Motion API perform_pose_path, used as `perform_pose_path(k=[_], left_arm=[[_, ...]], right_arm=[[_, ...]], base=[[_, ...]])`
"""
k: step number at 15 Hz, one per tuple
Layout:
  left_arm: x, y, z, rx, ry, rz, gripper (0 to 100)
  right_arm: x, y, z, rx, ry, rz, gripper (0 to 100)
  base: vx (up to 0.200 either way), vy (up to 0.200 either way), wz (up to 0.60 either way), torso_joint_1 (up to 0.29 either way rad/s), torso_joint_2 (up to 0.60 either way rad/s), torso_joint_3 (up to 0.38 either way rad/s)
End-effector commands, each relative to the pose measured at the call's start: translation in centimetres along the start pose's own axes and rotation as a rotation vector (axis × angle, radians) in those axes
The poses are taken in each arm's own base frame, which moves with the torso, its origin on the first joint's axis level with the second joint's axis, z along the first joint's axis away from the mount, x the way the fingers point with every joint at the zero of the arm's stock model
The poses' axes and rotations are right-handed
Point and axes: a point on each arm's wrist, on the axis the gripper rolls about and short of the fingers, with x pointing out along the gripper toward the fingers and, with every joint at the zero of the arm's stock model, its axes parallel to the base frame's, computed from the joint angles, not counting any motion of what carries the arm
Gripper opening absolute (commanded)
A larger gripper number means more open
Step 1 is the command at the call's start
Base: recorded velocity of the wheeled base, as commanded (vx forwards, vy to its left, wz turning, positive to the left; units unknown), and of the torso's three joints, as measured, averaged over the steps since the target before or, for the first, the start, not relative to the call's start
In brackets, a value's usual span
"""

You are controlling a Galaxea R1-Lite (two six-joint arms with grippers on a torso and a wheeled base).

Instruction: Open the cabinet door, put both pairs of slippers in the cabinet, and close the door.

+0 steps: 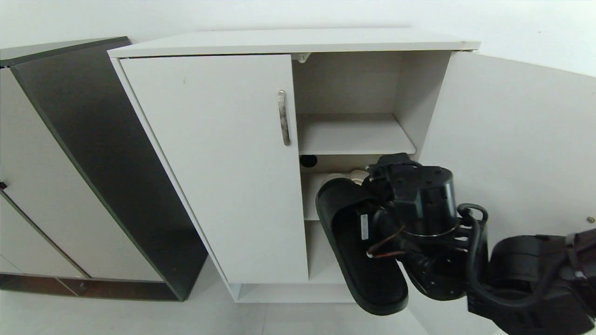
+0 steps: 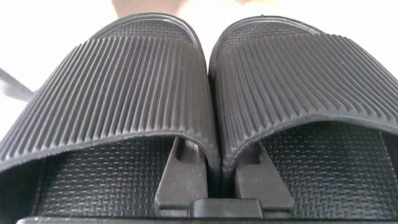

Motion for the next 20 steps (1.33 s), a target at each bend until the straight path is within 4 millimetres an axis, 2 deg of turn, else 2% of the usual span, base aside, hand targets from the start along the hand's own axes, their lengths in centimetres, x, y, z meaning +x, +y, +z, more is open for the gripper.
perform_pose_path(k=[1,2,5,8,13,20], left_arm=[[0.0,0.0,0.0,0.0,0.0,-0.001,0],[0.0,0.0,0.0,0.0,0.0,-0.001,0],[0.0,0.0,0.0,0.0,-0.002,-0.001,0],[0.0,0.0,0.0,0.0,-0.002,-0.001,0],[0.0,0.0,0.0,0.0,0.0,0.002,0],[0.0,0.0,0.0,0.0,0.0,0.0,0]], right_arm=[[2.1,2.1,0.8,-0.012,0.026,-0.071,0],[2.0,2.5,3.2,0.039,0.011,-0.072,0],[2.0,2.8,6.2,0.095,0.02,-0.105,0],[2.1,2.6,6.4,0.089,0.021,-0.166,0],[2.2,2.6,6.2,0.086,0.024,-0.166,0],[2.2,2.6,6.3,0.089,0.021,-0.166,0]], base=[[0.0,0.0,0.0,0.0,0.0,0.0],[0.0,0.0,0.0,0.0,0.0,0.0],[0.0,0.0,0.0,0.0,0.0,0.0],[0.0,0.0,0.0,0.0,0.0,0.0],[0.0,0.0,0.0,0.0,0.0,0.0],[0.2,0.0,0.0,0.002,0.0,0.003]])
